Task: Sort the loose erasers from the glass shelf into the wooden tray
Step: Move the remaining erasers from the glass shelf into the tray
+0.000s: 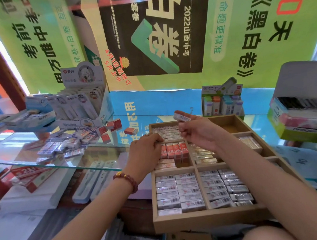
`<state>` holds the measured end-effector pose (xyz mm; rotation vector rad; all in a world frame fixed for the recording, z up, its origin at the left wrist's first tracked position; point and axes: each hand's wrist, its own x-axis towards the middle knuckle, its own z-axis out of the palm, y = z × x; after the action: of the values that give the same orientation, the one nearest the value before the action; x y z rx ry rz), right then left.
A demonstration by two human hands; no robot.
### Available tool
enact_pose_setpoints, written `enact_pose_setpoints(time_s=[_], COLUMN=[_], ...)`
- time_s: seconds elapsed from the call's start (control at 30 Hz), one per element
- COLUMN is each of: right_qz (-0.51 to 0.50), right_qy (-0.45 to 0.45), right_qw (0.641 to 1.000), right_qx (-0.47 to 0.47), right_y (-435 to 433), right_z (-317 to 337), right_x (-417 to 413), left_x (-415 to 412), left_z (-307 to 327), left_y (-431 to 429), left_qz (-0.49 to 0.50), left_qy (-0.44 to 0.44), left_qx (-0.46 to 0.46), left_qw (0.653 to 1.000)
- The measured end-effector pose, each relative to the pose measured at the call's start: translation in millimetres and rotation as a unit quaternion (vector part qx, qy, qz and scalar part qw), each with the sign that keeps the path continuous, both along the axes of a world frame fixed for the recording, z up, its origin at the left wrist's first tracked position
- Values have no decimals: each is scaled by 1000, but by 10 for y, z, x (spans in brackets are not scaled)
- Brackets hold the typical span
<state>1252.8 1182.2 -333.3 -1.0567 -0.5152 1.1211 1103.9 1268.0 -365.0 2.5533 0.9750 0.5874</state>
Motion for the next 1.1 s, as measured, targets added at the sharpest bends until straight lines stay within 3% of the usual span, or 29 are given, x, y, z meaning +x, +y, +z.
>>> enact_pose_setpoints(time_s=[0.03,0.1,0.2,0.3,0.43,0.53,0.67,0.73,0.9,1.0,1.1], right_qz=[-20,-49,-23,-24,-80,-66,-35,-18,18,31,41], right_qy=[-31,-180,-422,-534,-608,-679,-704,-746,-860,-875,-864], right_qw=[999,980,893,832,782,715,688,639,479,452,466], right_qx=[-10,-74,-155,-151,-112,-152,-173,-186,-175,-171,-184], right_y=[9,0,-22,10,32,62,95,108,155,151,175], right_z=[-8,-29,-78,-115,-111,-102,-79,-63,-41,-17,3], right_x=[4,7,-8,-46,-47,-48,-85,-99,-151,-178,-205], left_x=[1,0,-5,3,9,4,9,13,43,70,65], left_z=[-3,-3,-6,-13,-32,-44,-48,-56,-68,-74,-71], left_y=[2,3,4,12,34,43,53,59,96,116,110], left_qz=[0,1,0,-2,-4,-5,-5,-4,-8,-6,-5], left_qy=[-2,-1,0,-3,-5,-1,1,2,14,35,42], left_qx=[-1,0,6,7,12,22,32,34,53,86,99], left_qw=[1000,1000,1000,1000,1000,1000,999,999,998,996,994])
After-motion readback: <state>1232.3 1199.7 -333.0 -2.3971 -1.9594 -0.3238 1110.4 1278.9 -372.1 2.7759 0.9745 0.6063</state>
